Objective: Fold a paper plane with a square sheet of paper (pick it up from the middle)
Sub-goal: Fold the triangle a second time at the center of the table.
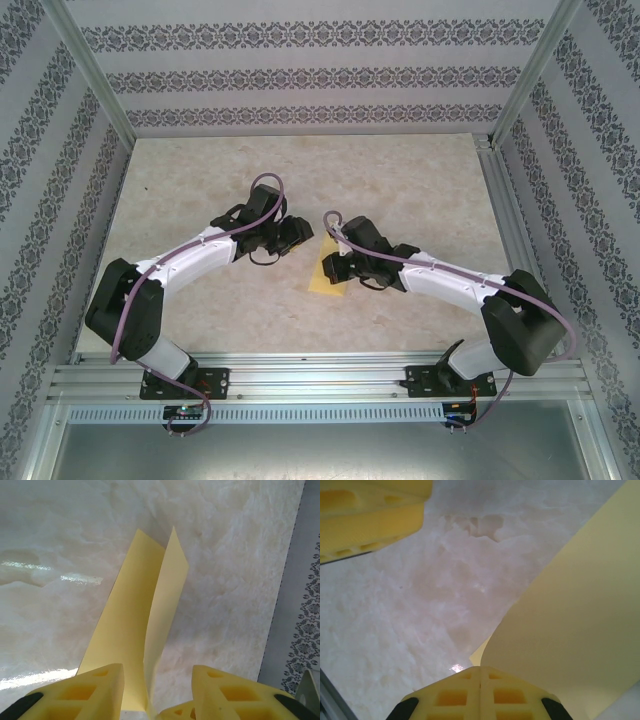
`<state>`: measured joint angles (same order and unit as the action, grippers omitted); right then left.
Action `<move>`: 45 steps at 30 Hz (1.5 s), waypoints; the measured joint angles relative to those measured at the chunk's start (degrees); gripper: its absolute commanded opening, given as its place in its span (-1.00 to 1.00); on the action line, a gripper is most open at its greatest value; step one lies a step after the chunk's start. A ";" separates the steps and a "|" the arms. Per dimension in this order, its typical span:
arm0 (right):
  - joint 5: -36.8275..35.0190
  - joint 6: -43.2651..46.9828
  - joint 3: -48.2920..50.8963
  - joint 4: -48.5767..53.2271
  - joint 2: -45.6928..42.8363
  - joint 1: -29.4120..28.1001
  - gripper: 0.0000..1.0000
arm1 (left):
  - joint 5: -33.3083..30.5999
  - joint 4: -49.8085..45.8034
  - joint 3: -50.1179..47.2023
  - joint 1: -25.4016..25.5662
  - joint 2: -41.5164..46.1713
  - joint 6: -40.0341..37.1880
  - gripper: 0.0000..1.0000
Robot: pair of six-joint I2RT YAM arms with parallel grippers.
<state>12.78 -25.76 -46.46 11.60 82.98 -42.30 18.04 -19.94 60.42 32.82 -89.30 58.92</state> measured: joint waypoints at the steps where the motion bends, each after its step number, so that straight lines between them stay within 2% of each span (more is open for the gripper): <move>1: -0.04 -0.79 0.02 -0.35 0.00 0.02 -1.00 | -0.22 -0.39 0.00 0.00 0.13 -0.20 -0.18; 6: -0.46 -3.85 0.59 -2.34 0.02 0.46 -1.00 | -0.61 -1.22 0.00 0.00 0.72 -1.05 -0.30; 10: 0.83 -6.16 4.26 -6.29 0.15 2.99 -1.00 | 0.09 -0.72 -0.44 0.00 0.72 -1.68 -0.40; 15: 3.82 -8.09 8.31 -10.58 0.96 6.40 -1.00 | 1.81 0.31 -1.68 1.09 0.22 -2.05 -0.41; 17: 5.11 -8.72 9.20 -12.33 1.46 7.19 -1.00 | 2.56 1.25 -1.66 1.86 -0.81 -2.16 -0.36; 20: 6.43 -9.09 9.94 -13.97 1.57 7.48 -0.98 | 3.74 2.95 -1.66 2.99 -3.48 -1.88 -0.17; 24: 7.13 -8.59 10.34 -15.34 1.38 7.48 -0.98 | 5.42 7.23 -1.66 3.85 -8.04 1.14 0.20; 28: 7.10 -6.69 11.58 -16.70 -0.28 7.45 -0.97 | 6.14 11.63 -1.66 4.02 -11.80 5.68 0.27; 33: 7.04 -3.93 14.14 -19.02 -2.84 7.41 -0.97 | 7.15 16.83 -1.66 4.02 -14.93 11.69 0.16; 38: 6.49 -1.05 16.00 -20.46 -4.11 6.38 -0.96 | 8.52 22.03 -1.66 4.02 -17.84 16.81 -0.09; 45: 4.63 1.88 16.04 -20.83 -5.68 5.46 -0.87 | 9.31 22.01 -0.35 4.07 -19.06 17.68 -0.48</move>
<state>17.41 -23.88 -30.41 -9.23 77.30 -36.84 27.35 2.07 60.07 36.88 -108.36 76.60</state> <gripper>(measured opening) 0.044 0.309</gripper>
